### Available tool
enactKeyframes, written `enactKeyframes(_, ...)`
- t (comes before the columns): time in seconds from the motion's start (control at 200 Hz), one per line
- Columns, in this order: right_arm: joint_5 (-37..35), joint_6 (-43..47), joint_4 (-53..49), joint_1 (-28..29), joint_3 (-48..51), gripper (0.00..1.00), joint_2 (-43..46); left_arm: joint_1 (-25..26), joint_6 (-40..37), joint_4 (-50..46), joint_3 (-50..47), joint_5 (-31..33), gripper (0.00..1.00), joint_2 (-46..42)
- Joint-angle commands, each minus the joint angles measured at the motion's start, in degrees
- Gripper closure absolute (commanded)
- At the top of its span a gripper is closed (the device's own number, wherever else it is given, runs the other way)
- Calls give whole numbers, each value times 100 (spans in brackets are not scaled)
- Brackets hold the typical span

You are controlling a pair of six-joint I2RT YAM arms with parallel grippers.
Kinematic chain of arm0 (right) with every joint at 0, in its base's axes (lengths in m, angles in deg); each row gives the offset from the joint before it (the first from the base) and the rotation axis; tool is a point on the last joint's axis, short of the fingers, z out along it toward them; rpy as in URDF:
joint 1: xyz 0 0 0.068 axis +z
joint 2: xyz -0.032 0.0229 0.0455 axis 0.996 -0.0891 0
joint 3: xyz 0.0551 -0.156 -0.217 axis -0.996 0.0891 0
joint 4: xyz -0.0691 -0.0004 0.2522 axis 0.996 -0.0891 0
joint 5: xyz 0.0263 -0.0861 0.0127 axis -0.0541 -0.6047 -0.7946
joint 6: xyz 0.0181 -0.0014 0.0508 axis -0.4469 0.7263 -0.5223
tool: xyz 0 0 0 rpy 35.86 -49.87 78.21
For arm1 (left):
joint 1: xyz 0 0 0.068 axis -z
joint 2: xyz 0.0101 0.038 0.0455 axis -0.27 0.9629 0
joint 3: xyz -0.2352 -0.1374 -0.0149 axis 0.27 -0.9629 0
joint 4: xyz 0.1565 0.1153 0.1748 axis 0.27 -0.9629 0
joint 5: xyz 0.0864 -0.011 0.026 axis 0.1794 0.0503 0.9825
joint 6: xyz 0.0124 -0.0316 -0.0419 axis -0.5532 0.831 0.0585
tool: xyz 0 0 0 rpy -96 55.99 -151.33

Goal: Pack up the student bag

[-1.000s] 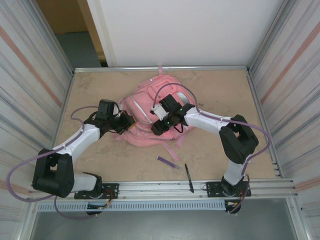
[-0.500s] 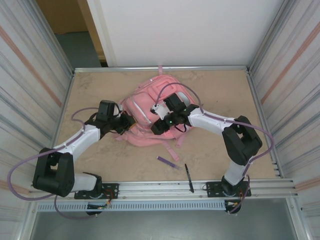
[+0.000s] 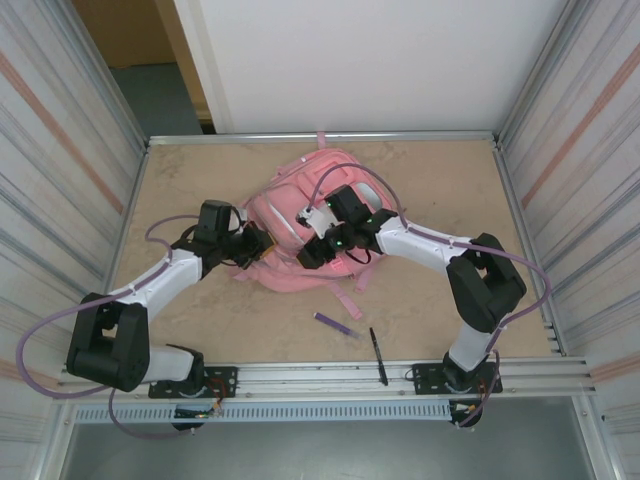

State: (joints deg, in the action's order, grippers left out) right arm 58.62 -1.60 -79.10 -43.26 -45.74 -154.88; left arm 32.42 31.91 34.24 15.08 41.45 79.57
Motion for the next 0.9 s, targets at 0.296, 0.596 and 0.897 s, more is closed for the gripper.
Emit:
enactKeyframes(0.296, -1602, -846, -73, -85, -133, 45, -314, 129, 74, 360, -38, -524, 100, 60)
enactKeyframes(0.596, -877, -1702, 248, -610, 157, 40, -126, 129, 168, 467, 67, -618, 100, 149)
enactKeyframes(0.897, 104, -2201, 1408, -628, 730, 35, 30, 148, 444, 699, -2, -730, 100, 86)
